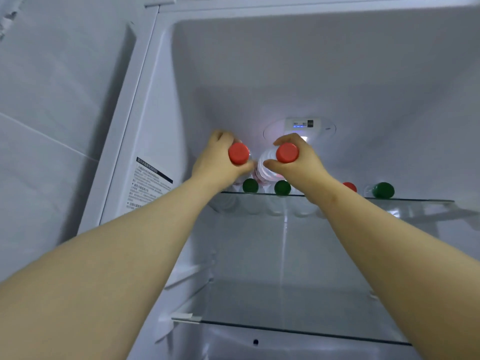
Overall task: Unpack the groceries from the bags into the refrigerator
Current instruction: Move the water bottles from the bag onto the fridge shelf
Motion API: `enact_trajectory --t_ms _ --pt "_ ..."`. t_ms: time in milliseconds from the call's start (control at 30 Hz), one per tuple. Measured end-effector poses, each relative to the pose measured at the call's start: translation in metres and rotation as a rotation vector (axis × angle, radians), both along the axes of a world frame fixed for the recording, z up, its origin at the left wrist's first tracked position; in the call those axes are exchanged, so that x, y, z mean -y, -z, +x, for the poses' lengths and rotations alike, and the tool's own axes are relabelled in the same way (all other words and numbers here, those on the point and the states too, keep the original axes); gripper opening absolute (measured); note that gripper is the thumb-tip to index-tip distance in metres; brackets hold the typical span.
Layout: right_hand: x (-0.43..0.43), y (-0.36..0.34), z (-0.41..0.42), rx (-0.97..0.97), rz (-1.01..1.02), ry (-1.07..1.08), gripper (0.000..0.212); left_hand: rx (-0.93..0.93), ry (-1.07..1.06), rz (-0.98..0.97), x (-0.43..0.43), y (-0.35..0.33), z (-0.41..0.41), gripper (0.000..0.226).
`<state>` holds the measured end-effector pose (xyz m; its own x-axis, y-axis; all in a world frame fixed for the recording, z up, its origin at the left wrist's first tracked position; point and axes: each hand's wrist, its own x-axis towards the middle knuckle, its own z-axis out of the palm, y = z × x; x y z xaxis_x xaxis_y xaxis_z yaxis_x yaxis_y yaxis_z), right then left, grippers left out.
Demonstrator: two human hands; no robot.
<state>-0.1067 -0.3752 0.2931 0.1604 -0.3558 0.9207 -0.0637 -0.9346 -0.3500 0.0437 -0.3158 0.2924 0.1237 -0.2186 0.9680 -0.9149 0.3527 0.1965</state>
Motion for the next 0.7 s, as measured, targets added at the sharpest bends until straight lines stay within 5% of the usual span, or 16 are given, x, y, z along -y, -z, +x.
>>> enact_trajectory --t_ms 300,700 --pt "0.017 -0.011 0.009 -0.078 -0.052 0.229 0.038 0.007 -0.102 0.02 0.021 -0.015 0.007 0.039" --pt "0.034 -0.028 0.038 -0.436 -0.036 0.524 0.031 0.022 -0.31 0.226 0.043 -0.028 0.014 0.03"
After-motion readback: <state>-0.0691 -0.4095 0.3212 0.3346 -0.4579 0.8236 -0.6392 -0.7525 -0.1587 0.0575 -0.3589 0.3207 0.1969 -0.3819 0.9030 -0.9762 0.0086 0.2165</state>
